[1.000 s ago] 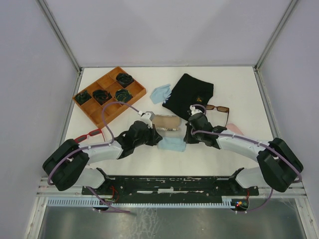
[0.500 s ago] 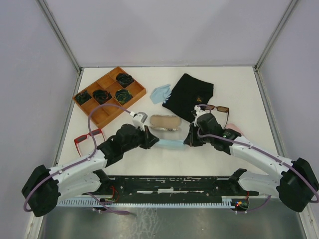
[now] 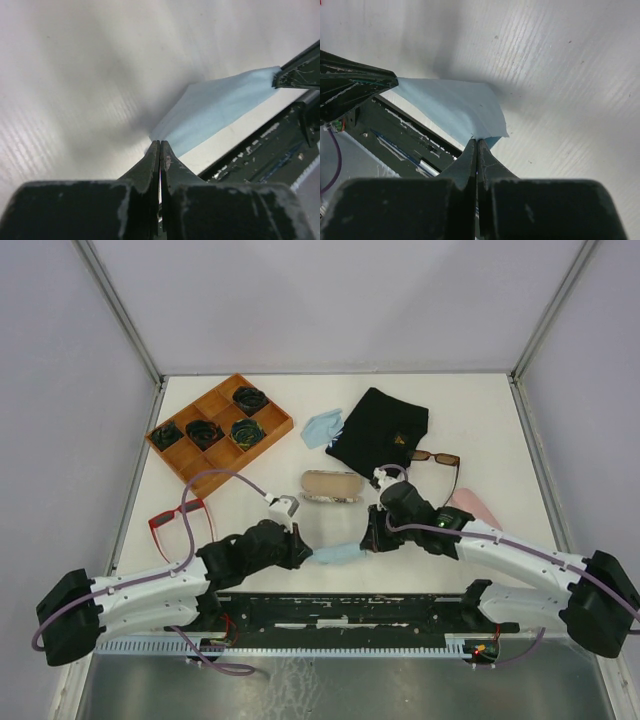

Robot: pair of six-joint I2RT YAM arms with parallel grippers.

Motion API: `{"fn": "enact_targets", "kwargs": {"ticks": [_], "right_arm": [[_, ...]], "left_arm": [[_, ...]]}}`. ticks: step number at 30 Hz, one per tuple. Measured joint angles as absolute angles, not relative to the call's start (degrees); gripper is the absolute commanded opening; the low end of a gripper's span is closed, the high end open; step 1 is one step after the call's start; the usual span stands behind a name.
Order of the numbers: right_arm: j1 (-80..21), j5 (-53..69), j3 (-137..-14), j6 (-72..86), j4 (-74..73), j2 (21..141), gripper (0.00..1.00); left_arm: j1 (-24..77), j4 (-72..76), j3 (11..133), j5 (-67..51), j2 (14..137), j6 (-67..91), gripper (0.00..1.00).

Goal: Organize the sunglasses
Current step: Pick up the glasses cleaning cloth from the center of the board, then place the glasses cleaning cloth in the sunglasses case.

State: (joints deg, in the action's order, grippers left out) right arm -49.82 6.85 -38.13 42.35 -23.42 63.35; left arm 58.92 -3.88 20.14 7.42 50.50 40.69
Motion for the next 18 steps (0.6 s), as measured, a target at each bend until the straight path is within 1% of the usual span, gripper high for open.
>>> {"fn": "enact_targets", "kwargs": {"ticks": [5, 10, 18], "right_arm": [[-49.82, 4.64, -38.39, 42.02, -21.17, 67.48, 0.0], [-48.97, 1.5, -43.11, 39.81, -21.5, 71.05, 0.0], [-41.76, 1.8, -50.92, 36.67, -19.31, 76.71, 0.0]], "left_arm": [[58.92, -3.77, 19.38, 13.34, 51.83, 41.6, 0.03], [57.69, -3.22, 22.9, 17.63, 54.7, 41.25, 0.03], [46.37, 2.02, 28.16, 16.84, 59.99, 36.67, 0.03]]}}
